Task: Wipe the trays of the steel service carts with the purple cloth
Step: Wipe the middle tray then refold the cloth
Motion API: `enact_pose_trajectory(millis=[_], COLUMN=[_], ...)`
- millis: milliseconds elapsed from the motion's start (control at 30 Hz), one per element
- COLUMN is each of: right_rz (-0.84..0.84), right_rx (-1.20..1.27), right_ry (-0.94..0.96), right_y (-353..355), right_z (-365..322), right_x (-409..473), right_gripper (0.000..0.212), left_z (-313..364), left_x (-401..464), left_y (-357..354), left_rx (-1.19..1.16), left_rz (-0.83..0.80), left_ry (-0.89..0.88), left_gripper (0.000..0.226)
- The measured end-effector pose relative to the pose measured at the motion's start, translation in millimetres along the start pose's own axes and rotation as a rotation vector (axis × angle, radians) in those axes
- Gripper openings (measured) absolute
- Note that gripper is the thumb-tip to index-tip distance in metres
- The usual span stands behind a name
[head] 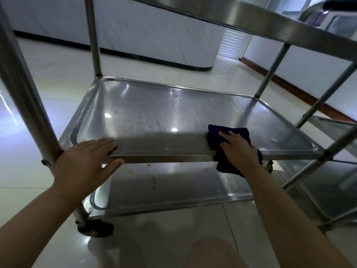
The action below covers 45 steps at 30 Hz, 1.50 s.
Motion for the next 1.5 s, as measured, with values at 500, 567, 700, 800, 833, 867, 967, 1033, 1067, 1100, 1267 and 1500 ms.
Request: enact_pose_trajectory(millis=[500,567,700,800,833,867,967,1033,1067,1100,1267,1500], right_rz=[0.22,0.313,0.631,0.742,0.722,0.695,0.648,0.63,0.617,0.602,0.595,0.61], right_rx=[-0.105,-0.179,-0.139,-0.158,-0.189,-0.221,-0.277,-0.286,-0.285,-0.288,-0.28,-0.209], right_ry=[0.738,0.797,0.939,0.924,0.906,0.879,0.802,0.78,0.772,0.76,0.697,0.64], right_y=[-51.6,-49.0,-41.6,-31.9,-31.5,-31.1,-25.0,-18.9,-16.1,-13.6,-1.7,20.2], right_z=[-310.0,-316.6,-286.2,-241.7,-223.9,-204.3,-140.4,-101.5,-83.2,-64.7,27.2,151.2], right_x=[-144.3,-139.4,-133.7,-125.3,-119.2,-112.5,-94.3,-83.7,-77.9,-71.8,-43.3,-7.8], right_gripper=[0.09,0.094,0.066,0.06,0.065,0.069,0.074,0.072,0.07,0.071,0.063,0.052], left_z=[-44.1,-47.8,-37.8,-13.5,-3.0,8.2,47.9,77.6,92.3,107.6,179.2,282.7], left_x=[-70.8,-75.7,-68.9,-48.4,-39.4,-30.0,-4.4,11.3,18.7,25.7,60.0,117.6], left_y=[64.3,62.4,60.9,55.6,50.4,43.5,20.5,6.8,-0.1,-7.8,-47.8,-103.8], left_rx=[-0.05,-0.033,-0.079,-0.152,-0.163,-0.171,-0.193,-0.199,-0.197,-0.193,-0.154,-0.142], left_rz=[0.268,0.266,0.292,0.295,0.281,0.261,0.223,0.197,0.174,0.144,-0.036,-0.238], left_ry=[0.2,0.191,0.124,0.053,0.027,0.003,-0.086,-0.128,-0.139,-0.148,-0.178,-0.226], left_gripper=[0.024,0.024,0.027,0.033,0.032,0.03,0.019,0.022,0.022,0.022,0.018,0.019])
Point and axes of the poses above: each hand's wrist, its own x-axis towards the middle knuckle, its own y-axis out of the back of the hand, z = x × y, the point moved 9 cm from there along x, towards the middle knuckle, and after that the axes turned 2 degrees about -y, right-handed, at the moved point
